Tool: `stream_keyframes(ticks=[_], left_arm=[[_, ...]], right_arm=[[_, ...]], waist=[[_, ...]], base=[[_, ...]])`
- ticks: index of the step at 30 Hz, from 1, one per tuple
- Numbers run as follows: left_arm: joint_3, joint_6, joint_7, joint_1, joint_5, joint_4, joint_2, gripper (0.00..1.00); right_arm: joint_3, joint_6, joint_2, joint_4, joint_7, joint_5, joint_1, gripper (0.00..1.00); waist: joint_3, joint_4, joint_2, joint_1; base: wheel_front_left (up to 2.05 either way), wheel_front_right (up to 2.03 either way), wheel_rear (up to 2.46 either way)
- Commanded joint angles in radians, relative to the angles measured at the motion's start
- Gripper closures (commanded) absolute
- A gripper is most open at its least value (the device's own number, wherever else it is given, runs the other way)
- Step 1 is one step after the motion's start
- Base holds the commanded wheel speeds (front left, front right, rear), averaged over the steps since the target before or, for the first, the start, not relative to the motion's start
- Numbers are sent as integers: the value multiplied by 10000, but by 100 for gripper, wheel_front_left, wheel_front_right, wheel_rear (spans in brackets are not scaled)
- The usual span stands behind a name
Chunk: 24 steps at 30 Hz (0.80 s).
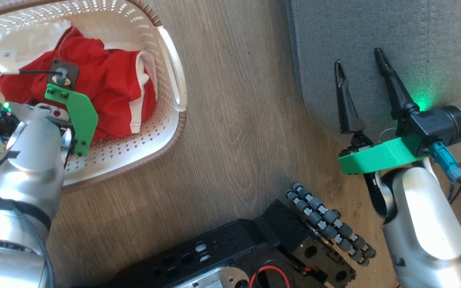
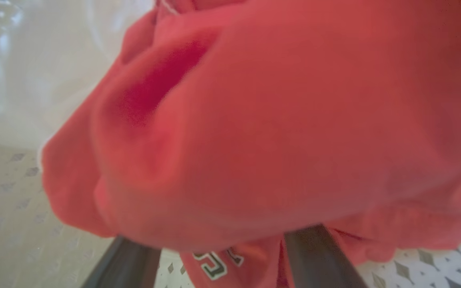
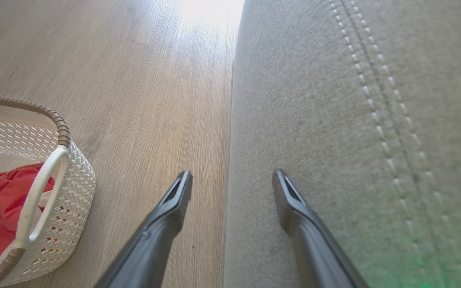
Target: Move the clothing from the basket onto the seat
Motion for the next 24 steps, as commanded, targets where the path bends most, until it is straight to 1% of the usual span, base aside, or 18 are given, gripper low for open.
stream_keyframes(ticks=[1,2,3,5,7,12,16,24], left_arm=[[69,-77,125,178,23,6,318,17],[65,-144,163,167,-8,6,329,94],[62,-222,186,168,-42,6,349,100],[85,-360,211,197,-134,6,404,100],[126,-404,149,219,-230,6,453,100],[257,-418,-111,453,-486,7,608,100],[320,-388,-328,628,-620,7,686,100],[298,-304,-1169,1443,-892,7,105,100]], right_arm=[[405,87,37,268,156,274,646,0],[423,87,37,269,156,301,645,0],[448,87,37,275,156,337,635,0],[468,87,37,304,156,466,574,0],[518,87,37,372,156,538,462,0],[876,87,37,473,156,743,123,0],[935,87,37,576,156,818,-61,0],[541,87,37,1030,156,255,49,0]], waist=[[14,-5,0,0],[26,-14,0,0],[37,-32,0,0],[45,-80,0,0],[17,-119,0,0],[-267,-263,0,0],[-554,-352,0,0],[-2272,285,0,0]], base=[[0,0,0],[0,0,0],[0,0,0],[0,0,0],[0,0,0],[0,0,0],[0,0,0],[0,0,0]])
